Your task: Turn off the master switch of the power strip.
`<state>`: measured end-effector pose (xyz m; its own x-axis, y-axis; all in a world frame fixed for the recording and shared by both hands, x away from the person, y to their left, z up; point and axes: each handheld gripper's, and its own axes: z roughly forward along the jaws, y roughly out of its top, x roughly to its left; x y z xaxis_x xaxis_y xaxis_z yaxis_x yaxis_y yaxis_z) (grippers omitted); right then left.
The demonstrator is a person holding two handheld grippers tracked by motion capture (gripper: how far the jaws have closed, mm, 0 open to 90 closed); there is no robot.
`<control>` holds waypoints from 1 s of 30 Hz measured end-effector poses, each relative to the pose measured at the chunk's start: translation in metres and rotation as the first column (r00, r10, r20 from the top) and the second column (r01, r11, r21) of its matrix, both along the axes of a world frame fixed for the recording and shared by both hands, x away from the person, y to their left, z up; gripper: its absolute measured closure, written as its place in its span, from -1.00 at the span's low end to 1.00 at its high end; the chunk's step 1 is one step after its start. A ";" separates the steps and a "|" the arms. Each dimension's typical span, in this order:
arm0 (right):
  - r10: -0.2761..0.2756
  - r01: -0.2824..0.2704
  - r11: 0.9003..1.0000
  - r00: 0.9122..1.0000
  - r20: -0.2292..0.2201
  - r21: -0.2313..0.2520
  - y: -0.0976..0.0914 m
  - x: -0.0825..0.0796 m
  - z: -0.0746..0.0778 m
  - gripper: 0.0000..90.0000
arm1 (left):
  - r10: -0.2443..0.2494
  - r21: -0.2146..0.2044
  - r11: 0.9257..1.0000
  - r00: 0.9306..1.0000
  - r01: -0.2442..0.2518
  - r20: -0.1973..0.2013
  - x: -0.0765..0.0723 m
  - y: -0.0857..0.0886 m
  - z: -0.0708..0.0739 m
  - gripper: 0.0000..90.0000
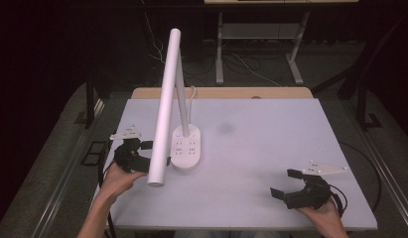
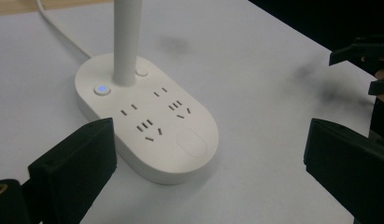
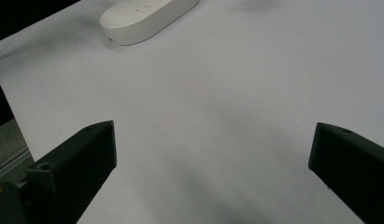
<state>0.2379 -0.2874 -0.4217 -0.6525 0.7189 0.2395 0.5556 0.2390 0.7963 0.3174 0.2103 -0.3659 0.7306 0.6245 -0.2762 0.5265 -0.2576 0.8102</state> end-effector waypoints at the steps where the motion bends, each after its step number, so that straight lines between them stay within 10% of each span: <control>1: -0.001 0.001 1.000 1.000 0.002 0.000 0.000 0.000 0.000 -0.99 | -0.002 0.006 1.000 1.000 0.002 -0.001 0.002 0.000 0.001 -0.97; 30: -0.007 0.007 1.000 1.000 0.005 0.006 -0.003 0.000 0.000 -0.99 | 0.052 0.057 0.997 0.998 -0.051 -0.020 0.055 0.001 0.013 -0.92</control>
<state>0.2376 -0.2904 -0.4215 -0.6488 0.7220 0.2404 0.5531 0.2306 0.8005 0.3728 0.2111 -0.3533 0.6910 0.6763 -0.2553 0.5578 -0.2742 0.7834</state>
